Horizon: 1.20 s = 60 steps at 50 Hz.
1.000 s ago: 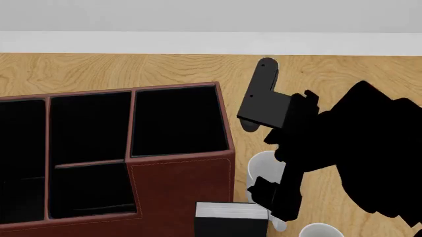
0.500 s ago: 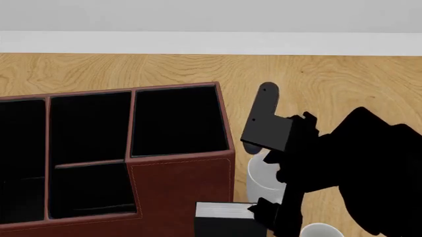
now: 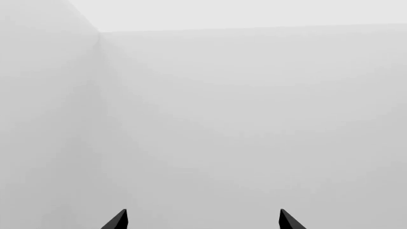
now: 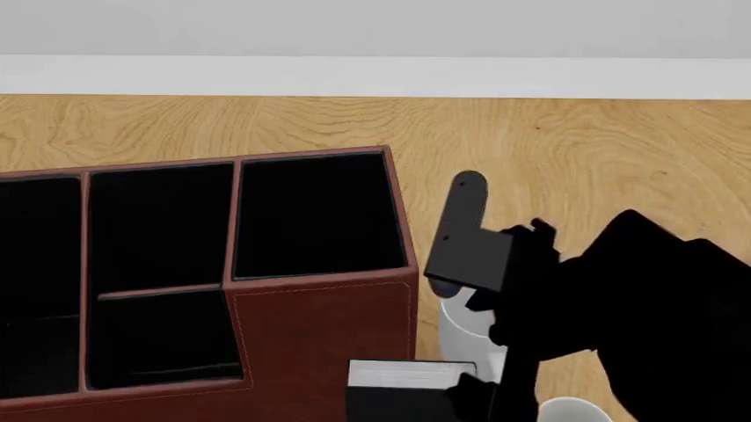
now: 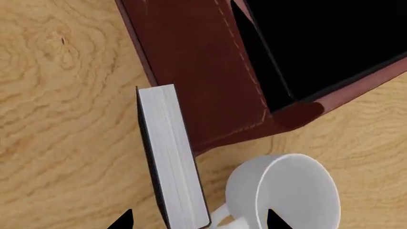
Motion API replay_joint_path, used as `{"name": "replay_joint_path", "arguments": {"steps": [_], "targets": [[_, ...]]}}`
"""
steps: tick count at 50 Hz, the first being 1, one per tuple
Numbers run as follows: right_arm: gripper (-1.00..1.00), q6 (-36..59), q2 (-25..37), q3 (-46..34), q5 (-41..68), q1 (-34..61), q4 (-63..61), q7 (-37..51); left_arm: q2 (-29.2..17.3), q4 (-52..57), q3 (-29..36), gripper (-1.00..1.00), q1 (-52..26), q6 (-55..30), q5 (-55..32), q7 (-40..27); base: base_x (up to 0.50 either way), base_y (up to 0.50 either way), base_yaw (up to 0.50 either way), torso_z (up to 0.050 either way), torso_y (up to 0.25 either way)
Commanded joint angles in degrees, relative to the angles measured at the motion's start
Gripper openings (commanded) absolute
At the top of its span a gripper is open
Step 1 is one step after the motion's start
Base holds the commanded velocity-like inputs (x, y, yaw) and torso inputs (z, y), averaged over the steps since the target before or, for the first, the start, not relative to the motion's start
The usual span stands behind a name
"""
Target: Pick up the book and place it in the right compartment of the caddy.
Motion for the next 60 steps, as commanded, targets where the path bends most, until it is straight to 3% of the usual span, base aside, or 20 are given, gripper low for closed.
{"name": "replay_joint_path", "arguments": {"steps": [1, 36, 60], "targets": [[1.0, -1.2, -1.0, -0.7, -0.5, -0.4, 1.1, -0.3, -0.5, 0.0, 0.1, 1.0, 0.2, 0.5, -0.3, -0.4, 0.0, 0.0, 0.0, 0.0, 0.0], [1.0, -7.1, -4.9, -2.5, -2.5, -2.3, 7.5, -0.5, -2.2, 0.6, -0.5, 1.0, 0.5, 0.5, -4.0, -3.7, 0.0, 0.0, 0.0, 0.0, 0.0], [1.0, -9.7, -7.1, -4.3, -3.9, -3.2, 11.6, -1.3, -2.8, -0.3, 1.4, 1.0, 1.8, 2.9, -1.2, -2.7, 0.0, 0.0, 0.0, 0.0, 0.0]]}}
